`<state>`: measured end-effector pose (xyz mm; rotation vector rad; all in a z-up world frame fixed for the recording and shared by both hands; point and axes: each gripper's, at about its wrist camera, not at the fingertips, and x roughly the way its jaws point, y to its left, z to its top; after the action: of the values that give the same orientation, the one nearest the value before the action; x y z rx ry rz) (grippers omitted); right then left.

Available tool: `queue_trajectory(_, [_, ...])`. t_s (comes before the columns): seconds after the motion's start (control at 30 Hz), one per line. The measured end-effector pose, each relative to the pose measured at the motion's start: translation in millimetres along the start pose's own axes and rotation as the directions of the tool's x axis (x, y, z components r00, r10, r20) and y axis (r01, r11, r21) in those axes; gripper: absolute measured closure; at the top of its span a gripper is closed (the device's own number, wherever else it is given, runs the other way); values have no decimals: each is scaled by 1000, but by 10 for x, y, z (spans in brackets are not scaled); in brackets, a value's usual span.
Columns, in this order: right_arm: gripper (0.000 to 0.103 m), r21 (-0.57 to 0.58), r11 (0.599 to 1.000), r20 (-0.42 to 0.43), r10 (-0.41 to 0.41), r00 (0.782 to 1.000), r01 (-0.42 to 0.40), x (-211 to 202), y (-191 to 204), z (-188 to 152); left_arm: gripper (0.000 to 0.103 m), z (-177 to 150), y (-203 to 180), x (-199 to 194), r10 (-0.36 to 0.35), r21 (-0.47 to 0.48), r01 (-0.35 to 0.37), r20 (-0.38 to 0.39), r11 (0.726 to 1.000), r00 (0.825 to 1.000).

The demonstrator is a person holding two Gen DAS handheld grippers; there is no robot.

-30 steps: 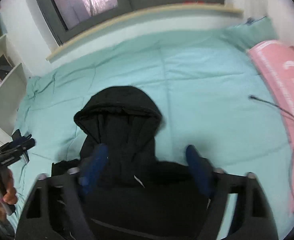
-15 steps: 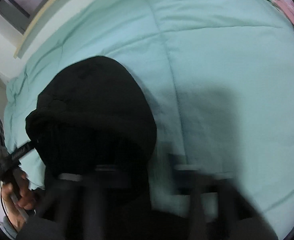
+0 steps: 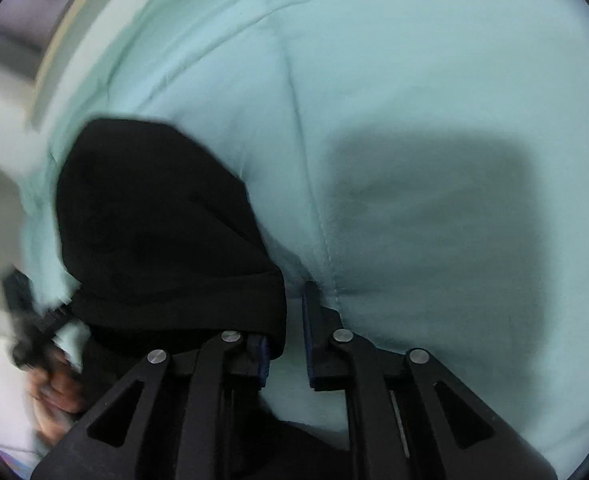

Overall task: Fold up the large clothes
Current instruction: 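Grasp the hood with both grippers and lift it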

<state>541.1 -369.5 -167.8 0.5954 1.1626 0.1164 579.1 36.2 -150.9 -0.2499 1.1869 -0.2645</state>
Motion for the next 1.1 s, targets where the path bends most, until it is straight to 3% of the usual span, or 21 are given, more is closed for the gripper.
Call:
queue_trajectory(0.1, [57, -77, 997, 8, -23, 1000, 24, -295, 69, -65, 55, -122, -74, -382, 29, 83, -32, 38, 996, 999])
queue_trajectory(0.27, [55, -216, 971, 53, -93, 994, 102, -873, 266, -282, 55, -240, -184, -1117, -6, 149, -9, 95, 989, 995])
queue_trajectory(0.4, [55, -301, 947, 149, -72, 986, 115, -1169, 687, -123, 48, 79, -595, -1379, -96, 205, 56, 193, 977, 976])
queue_trajectory(0.43, [54, -324, 940, 161, -53, 986, 104, -1154, 836, -55, 42, 160, -736, -1341, -119, 213, 75, 201, 974, 972])
queue_trajectory(0.53, [50, -381, 920, 144, -38, 989, 91, -912, 1101, 84, 40, 347, -917, -900, -136, 216, 105, 135, 971, 981])
queue_trajectory(0.6, [50, -412, 906, 87, -71, 994, 101, -526, 1185, 111, 41, 365, -839, -416, -84, 169, 76, 43, 983, 995])
queue_trajectory(0.7, [53, -443, 887, -8, -147, 989, 128, 97, 1014, 50, 41, 247, -593, 244, -73, 84, 78, -55, 993, 996])
queue_trajectory(0.77, [56, -433, 893, -27, -146, 989, 121, 281, 874, 14, 40, 211, -596, 281, -72, 97, 74, -31, 992, 997])
queue_trajectory(0.9, [55, -402, 910, -29, -127, 991, 105, 208, 841, 60, 40, 226, -686, 189, -44, 137, 46, -22, 990, 999])
queue_trajectory(0.93, [54, -417, 902, -19, -133, 991, 113, 92, 933, 83, 40, 218, -670, 135, -67, 125, 67, -9, 990, 998])
queue_trajectory(1.03, [54, -473, 880, 58, -18, 998, 44, -277, 1279, 197, 40, 167, -592, 40, -116, 92, 114, 17, 989, 993])
queue_trajectory(1.1, [54, -514, 857, 109, 14, 994, 45, -367, 1597, 347, 40, 126, -597, 72, -119, 86, 117, 23, 989, 993])
